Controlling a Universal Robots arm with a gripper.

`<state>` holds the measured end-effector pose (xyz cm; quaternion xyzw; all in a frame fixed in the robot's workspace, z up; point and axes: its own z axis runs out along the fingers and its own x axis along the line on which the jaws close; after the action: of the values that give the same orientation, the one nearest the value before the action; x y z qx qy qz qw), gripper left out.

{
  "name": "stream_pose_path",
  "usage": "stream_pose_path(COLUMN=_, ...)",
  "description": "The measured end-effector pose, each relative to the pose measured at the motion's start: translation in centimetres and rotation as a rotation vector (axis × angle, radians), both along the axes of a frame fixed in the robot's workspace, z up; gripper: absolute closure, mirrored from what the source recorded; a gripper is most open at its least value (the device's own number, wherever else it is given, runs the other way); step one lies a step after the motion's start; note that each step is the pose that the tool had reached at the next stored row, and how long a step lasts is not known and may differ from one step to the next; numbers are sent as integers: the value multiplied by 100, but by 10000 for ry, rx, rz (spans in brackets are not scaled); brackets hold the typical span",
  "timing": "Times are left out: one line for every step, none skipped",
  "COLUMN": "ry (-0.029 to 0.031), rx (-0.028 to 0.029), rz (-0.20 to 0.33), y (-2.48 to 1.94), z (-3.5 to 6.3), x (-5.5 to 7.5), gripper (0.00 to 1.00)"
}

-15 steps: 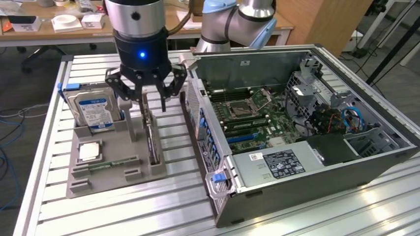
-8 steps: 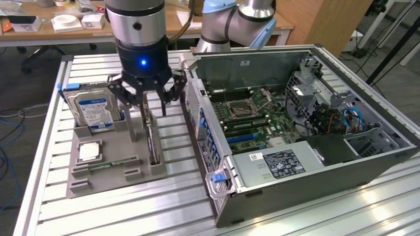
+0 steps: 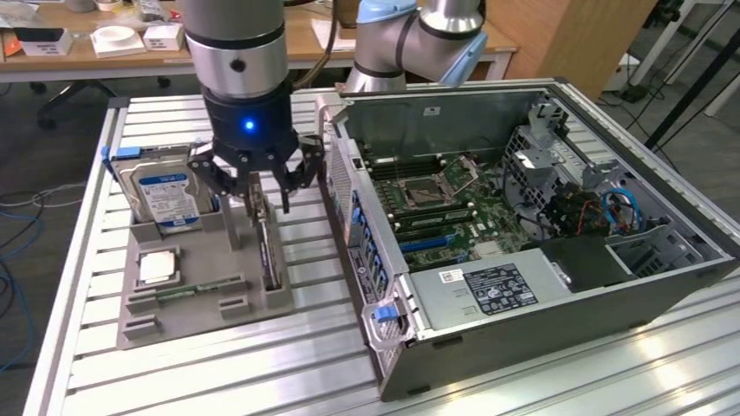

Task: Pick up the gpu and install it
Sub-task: 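Pick up the gpu and move the gpu toward the slot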

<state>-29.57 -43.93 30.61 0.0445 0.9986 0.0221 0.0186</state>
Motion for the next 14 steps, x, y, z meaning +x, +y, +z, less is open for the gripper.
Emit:
stream_pose_path(ry=0, rx=0, rz=-8, y=0, z=-18, x=-8, gripper=53)
stream_pose_path(ry=0, rx=0, rz=-13, y=0, z=-37, x=-12, gripper=53)
stream_pose_path(ry=-1, rx=0, rz=-18, y=0, z=-55, x=-17, gripper=53)
stream_pose_path(ry=0, rx=0, rz=-23, y=0, z=-73, x=-23, gripper=53)
stream_pose_path(ry=-1, rx=1, rz=-28, y=0, z=-91, x=-28, gripper=53)
stream_pose_path(ry=-1, rx=1, rz=-30, y=-1, z=-109, x=-30, gripper=53)
stream_pose_path(ry=-1, rx=0, rz=-33, y=-1, z=-127, x=-32, gripper=53)
stream_pose_path(ry=0, rx=0, rz=-38, y=0, z=-145, x=-34, gripper=53)
stream_pose_path(ry=0, rx=0, rz=-42, y=0, z=-165, x=-36, gripper=53)
stream_pose_path(ry=0, rx=0, rz=-44, y=0, z=-183, x=-37, gripper=53)
stream_pose_path(ry=0, rx=0, rz=-47, y=0, z=-201, x=-38, gripper=53)
stream_pose_path(ry=0, rx=-1, rz=-51, y=0, z=-218, x=-39, gripper=53)
stream_pose_path(ry=0, rx=0, rz=-56, y=0, z=-236, x=-39, gripper=53)
stream_pose_path(ry=-1, rx=0, rz=-61, y=0, z=-255, x=-40, gripper=53)
